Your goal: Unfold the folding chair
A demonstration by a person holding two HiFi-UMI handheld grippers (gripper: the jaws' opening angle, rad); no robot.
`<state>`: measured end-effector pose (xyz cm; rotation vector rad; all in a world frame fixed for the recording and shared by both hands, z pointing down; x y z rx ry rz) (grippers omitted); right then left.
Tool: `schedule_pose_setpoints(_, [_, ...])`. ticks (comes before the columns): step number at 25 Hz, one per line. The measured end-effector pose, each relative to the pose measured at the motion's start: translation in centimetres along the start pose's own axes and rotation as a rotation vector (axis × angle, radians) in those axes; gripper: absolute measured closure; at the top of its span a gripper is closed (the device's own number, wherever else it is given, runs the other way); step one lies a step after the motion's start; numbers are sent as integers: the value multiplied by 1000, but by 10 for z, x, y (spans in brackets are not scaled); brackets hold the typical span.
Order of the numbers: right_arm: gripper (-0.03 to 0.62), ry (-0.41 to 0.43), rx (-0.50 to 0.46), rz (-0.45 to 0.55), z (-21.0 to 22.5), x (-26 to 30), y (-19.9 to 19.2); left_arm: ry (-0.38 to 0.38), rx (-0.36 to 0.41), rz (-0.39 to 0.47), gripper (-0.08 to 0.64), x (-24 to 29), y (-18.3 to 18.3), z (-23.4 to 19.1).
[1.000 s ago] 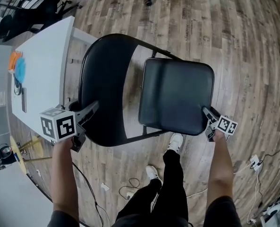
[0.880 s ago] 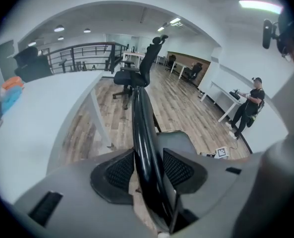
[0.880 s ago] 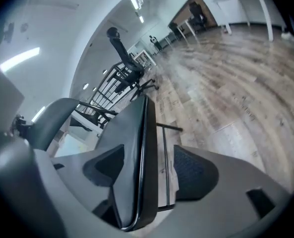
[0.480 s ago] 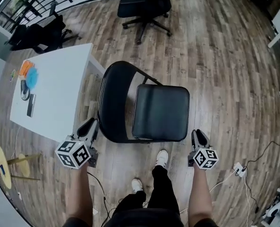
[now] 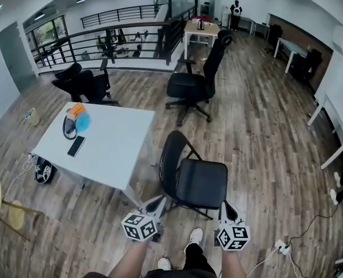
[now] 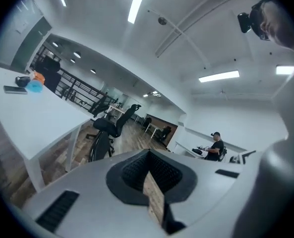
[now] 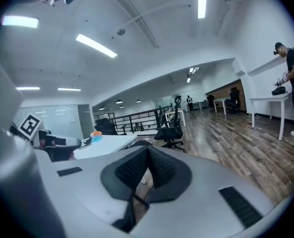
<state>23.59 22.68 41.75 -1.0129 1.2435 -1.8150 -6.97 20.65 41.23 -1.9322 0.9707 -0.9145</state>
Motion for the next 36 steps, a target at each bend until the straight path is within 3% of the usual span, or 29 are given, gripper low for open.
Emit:
schedule_pose_setpoints(4, [578, 38, -117, -56, -82, -39, -19, -10, 25, -33, 555, -63, -22, 19])
schedule_pose_setpoints(9, [578, 49, -194, -31, -117, -74, -9, 28, 114, -20, 555, -120, -24, 41])
schedule_pose_setpoints(20, [580, 58, -319, 73, -112, -128, 31, 137, 230, 84, 555, -145, -9, 116])
schedule_pose_setpoints(26, [580, 72, -322, 71, -108, -151, 28, 118, 208, 68, 555, -150, -23, 142])
schedule_pose_setpoints(36, [580, 68, -350, 108, -107, -169, 25, 117, 246, 84, 555, -156, -27, 153])
Point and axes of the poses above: the fingertips, and each gripper's own axes: x forward along the fingers, z to its right, y out of its top, the point moved 9 cm from there along -x, backward along the fingers, and after that the axes turned 8 degrees about y, right-handed, at the moved point
